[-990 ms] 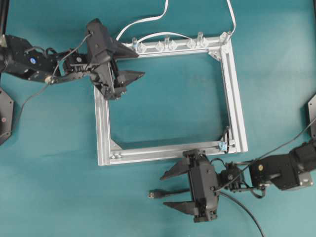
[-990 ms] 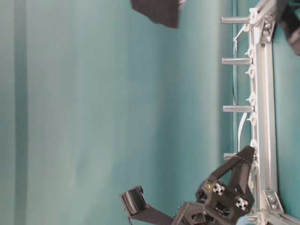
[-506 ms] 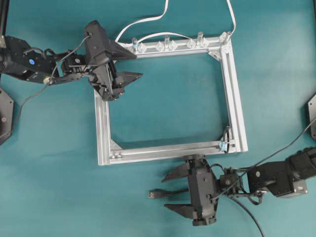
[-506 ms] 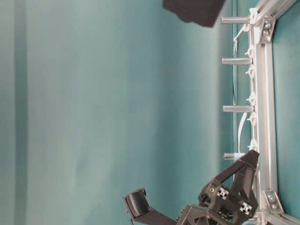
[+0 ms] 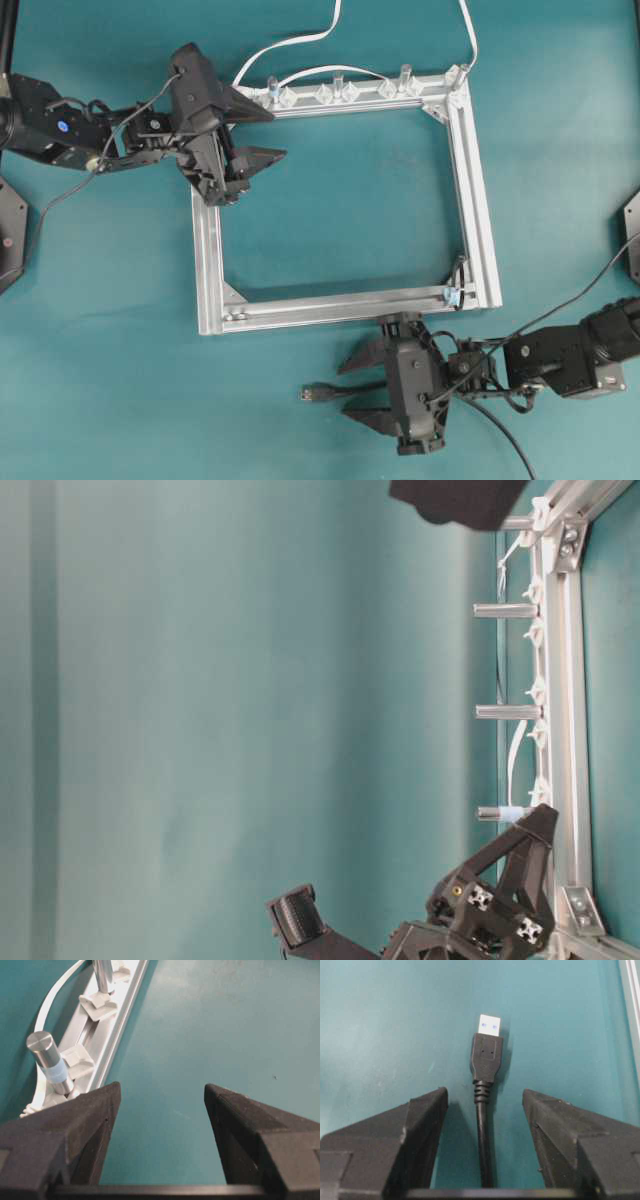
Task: Insert the wire through the string loop located on the right side.
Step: 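Lower the right gripper and grasp the USB plug behind its connector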
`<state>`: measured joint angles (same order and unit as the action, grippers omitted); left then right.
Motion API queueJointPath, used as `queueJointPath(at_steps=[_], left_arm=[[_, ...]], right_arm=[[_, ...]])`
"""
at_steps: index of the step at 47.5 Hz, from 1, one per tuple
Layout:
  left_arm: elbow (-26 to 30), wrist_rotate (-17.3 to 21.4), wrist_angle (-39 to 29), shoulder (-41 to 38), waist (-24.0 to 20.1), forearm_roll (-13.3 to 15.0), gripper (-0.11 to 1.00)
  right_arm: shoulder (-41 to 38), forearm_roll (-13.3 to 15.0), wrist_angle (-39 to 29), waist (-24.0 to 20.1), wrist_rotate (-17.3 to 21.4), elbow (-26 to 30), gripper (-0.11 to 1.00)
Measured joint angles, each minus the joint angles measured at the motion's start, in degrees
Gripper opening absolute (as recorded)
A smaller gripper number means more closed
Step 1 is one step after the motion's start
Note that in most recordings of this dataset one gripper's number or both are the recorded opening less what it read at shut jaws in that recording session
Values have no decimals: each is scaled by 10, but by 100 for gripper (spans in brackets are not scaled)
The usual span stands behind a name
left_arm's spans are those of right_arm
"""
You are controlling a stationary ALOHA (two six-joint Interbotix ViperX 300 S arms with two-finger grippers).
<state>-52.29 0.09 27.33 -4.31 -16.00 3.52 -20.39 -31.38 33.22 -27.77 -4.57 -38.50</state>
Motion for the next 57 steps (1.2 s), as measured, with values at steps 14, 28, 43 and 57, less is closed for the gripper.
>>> queueJointPath(at_steps=[14, 28, 43, 57], left_arm=[[0, 0, 0, 0, 0, -1, 70], [1, 0, 1, 0, 0, -1, 70], [1, 0, 0, 0, 0, -1, 70], [1, 0, 0, 0, 0, -1, 70]], right_arm=[[-15, 0, 0, 0, -1, 12, 63], [-10, 0, -26, -3, -8, 16, 14], [1, 0, -41, 0, -35, 16, 14], [2, 0, -46, 4, -35, 15, 14]])
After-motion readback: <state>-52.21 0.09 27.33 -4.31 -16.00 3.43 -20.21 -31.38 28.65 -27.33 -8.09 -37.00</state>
